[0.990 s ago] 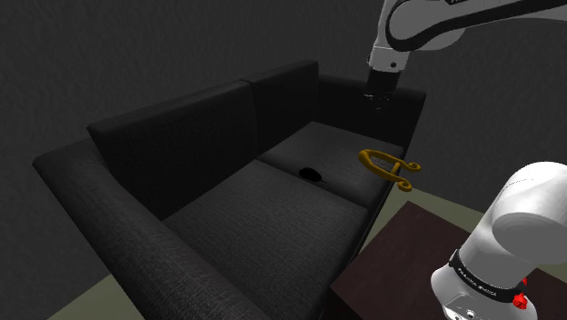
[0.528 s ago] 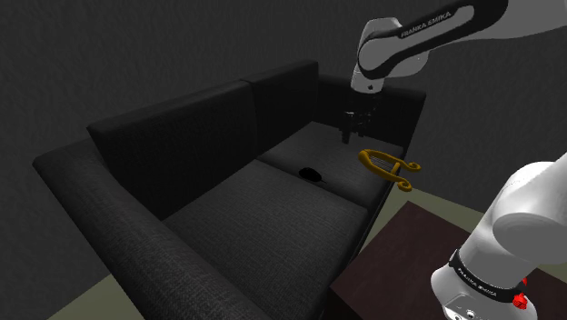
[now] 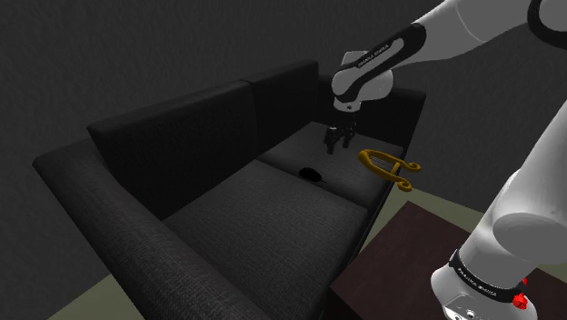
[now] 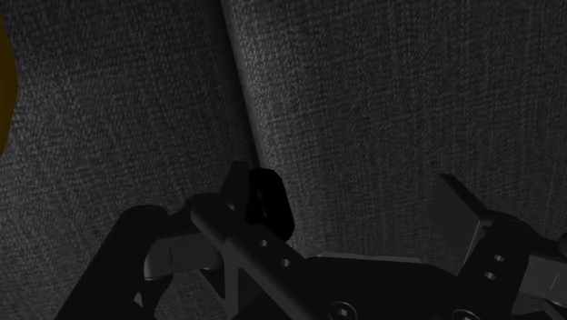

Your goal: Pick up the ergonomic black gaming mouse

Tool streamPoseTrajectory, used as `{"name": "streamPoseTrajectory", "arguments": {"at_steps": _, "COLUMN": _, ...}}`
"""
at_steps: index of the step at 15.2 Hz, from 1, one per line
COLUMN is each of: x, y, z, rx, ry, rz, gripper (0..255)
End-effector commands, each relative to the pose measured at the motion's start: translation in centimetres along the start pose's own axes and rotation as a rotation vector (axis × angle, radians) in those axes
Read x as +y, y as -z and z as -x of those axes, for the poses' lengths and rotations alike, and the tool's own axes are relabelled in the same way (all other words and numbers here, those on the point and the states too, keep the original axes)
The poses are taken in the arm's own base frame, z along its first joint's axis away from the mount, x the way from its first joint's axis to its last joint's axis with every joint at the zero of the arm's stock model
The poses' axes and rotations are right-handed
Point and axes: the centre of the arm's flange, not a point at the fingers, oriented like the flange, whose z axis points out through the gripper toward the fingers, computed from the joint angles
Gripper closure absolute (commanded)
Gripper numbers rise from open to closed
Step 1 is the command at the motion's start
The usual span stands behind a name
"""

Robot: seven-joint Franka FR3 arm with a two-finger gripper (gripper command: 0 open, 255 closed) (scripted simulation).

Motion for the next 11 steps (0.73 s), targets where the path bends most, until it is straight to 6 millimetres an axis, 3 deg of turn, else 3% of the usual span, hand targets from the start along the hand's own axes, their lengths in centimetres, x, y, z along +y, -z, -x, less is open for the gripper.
{"name": "streamPoseTrajectory", "arguments": {"at_steps": 1, "x": 0.7, "y": -2.1, "z": -1.4, "rx": -0.002, "ry": -0.001, "rz": -0.003, "gripper": 0}}
{"name": "streamPoseTrajectory", "arguments": {"at_steps": 11, "x": 4.0, "y": -12.2, "z": -9.5, "rx": -0.015, "ry": -0.005, "rz": -0.019, "gripper": 0}}
